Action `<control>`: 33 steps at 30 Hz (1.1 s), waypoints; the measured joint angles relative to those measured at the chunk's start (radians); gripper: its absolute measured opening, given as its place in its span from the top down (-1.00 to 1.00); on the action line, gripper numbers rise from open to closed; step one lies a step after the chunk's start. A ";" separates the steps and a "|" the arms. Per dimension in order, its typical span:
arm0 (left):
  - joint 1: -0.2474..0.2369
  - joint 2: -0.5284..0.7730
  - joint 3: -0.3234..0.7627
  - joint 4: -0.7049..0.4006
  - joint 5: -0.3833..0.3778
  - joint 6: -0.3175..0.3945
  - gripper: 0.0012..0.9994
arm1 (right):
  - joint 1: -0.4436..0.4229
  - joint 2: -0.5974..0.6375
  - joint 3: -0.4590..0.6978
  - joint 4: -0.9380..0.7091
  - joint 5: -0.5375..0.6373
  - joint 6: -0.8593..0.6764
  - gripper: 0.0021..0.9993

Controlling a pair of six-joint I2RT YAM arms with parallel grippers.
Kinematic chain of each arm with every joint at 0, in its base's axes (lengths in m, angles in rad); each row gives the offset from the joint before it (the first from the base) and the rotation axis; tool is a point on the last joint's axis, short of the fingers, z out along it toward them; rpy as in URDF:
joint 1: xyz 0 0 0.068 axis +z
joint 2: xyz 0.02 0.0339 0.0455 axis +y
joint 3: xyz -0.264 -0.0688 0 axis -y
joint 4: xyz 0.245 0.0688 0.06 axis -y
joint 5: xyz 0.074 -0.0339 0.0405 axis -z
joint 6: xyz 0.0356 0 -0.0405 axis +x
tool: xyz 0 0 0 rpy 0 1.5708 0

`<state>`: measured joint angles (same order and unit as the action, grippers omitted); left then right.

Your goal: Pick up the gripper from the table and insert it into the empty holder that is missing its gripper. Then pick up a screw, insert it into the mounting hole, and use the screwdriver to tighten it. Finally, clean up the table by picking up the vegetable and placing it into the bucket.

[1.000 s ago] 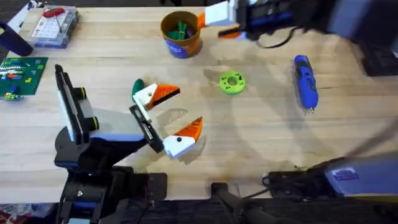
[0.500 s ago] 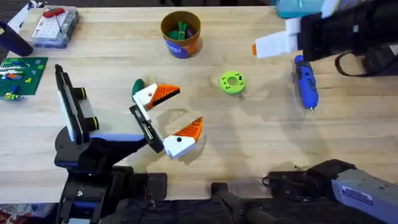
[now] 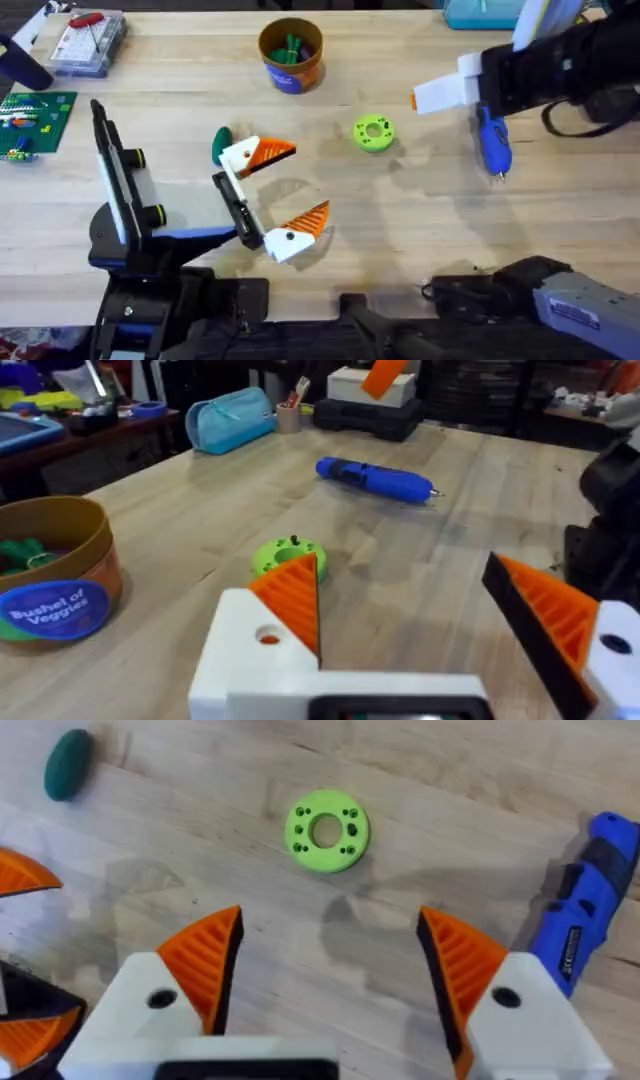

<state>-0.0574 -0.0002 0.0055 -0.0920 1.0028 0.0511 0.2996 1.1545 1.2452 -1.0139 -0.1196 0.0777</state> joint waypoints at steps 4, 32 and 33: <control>0.000 0.000 0.000 -0.002 0.015 0.012 -0.97 | 0.000 -0.017 -0.098 0.046 0.000 0.026 -1.00; 0.000 0.000 0.000 -0.002 0.026 -0.045 -0.97 | 0.000 0.101 -0.255 0.149 0.000 -0.027 -1.00; 0.000 0.000 0.000 -0.002 0.026 -0.056 -0.97 | 0.000 0.106 -0.255 0.150 0.000 -0.028 -1.00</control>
<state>-0.0574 -0.0002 0.0055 -0.0937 1.0286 -0.0051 0.2996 1.2607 0.9901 -0.8638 -0.1196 0.0499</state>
